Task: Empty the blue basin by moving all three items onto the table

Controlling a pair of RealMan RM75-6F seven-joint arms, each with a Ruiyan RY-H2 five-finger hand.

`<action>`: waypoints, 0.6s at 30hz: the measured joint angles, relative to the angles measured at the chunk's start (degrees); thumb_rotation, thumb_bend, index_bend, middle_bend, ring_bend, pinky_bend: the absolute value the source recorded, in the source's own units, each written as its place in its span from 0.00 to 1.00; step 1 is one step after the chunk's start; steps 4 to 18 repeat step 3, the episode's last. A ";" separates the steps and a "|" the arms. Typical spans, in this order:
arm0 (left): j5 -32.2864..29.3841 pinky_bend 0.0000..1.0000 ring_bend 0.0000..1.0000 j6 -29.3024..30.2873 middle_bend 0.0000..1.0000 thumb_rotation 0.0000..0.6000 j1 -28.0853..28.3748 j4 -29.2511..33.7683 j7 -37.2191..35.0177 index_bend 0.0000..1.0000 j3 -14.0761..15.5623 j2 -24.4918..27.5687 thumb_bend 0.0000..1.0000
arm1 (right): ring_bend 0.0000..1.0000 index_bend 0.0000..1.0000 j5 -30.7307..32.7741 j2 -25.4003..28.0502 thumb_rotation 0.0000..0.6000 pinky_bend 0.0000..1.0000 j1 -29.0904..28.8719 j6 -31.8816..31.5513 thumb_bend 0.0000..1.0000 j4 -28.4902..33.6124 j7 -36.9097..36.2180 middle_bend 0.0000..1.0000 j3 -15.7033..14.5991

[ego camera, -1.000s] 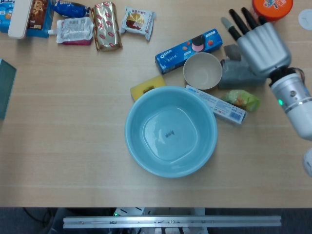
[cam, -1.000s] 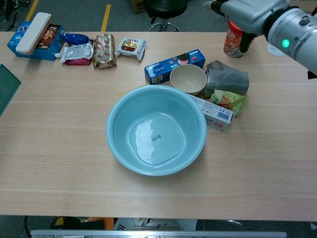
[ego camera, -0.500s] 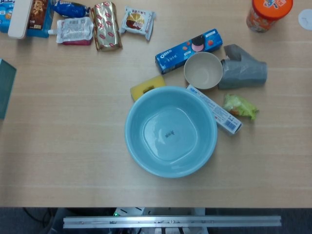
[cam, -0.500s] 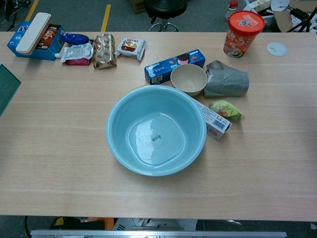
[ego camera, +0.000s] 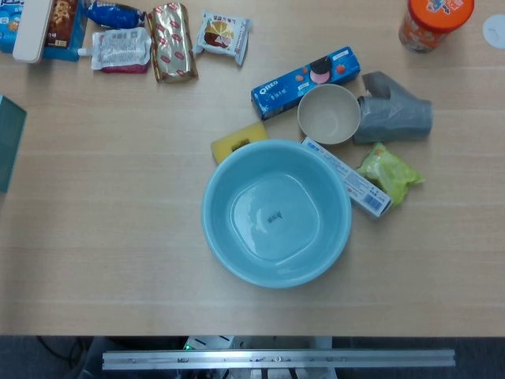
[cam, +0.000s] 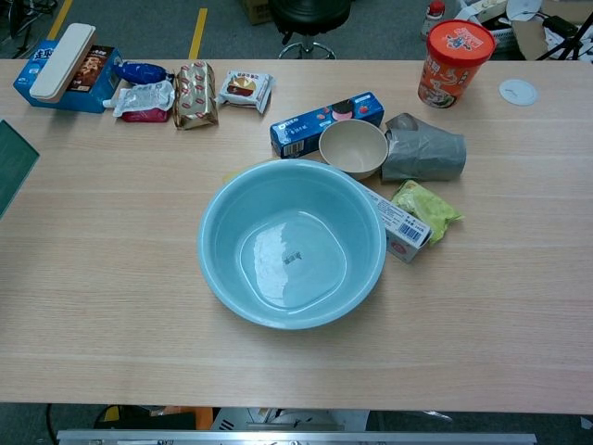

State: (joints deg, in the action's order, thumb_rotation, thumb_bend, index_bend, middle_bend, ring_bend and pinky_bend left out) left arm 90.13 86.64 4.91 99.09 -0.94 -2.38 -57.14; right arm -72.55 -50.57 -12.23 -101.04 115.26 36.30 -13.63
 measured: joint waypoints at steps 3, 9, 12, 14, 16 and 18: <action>-0.07 0.22 0.32 0.32 0.39 1.00 -0.08 0.05 -0.16 0.46 0.00 0.00 0.43 | 0.25 0.24 -1.45 0.21 1.00 0.37 0.89 0.11 0.11 -0.11 0.16 0.31 0.94; -0.07 0.22 0.32 0.32 0.39 1.00 -0.08 0.05 -0.16 0.46 0.00 0.00 0.43 | 0.25 0.24 -1.45 0.21 1.00 0.37 0.89 0.11 0.11 -0.11 0.16 0.31 0.94; -0.07 0.22 0.32 0.32 0.39 1.00 -0.08 0.05 -0.16 0.46 0.00 0.00 0.43 | 0.25 0.24 -1.45 0.21 1.00 0.37 0.89 0.11 0.11 -0.11 0.16 0.31 0.94; -0.07 0.22 0.32 0.32 0.39 1.00 -0.08 0.05 -0.16 0.46 0.00 0.00 0.43 | 0.25 0.24 -1.45 0.21 1.00 0.37 0.89 0.11 0.11 -0.11 0.16 0.31 0.94; -0.07 0.22 0.32 0.32 0.39 1.00 -0.08 0.05 -0.16 0.46 0.00 0.00 0.43 | 0.25 0.24 -1.45 0.21 1.00 0.37 0.89 0.11 0.11 -0.11 0.16 0.31 0.94; -0.07 0.22 0.32 0.32 0.39 1.00 -0.08 0.05 -0.16 0.46 0.00 0.00 0.43 | 0.25 0.24 -1.45 0.21 1.00 0.37 0.89 0.11 0.11 -0.11 0.16 0.31 0.94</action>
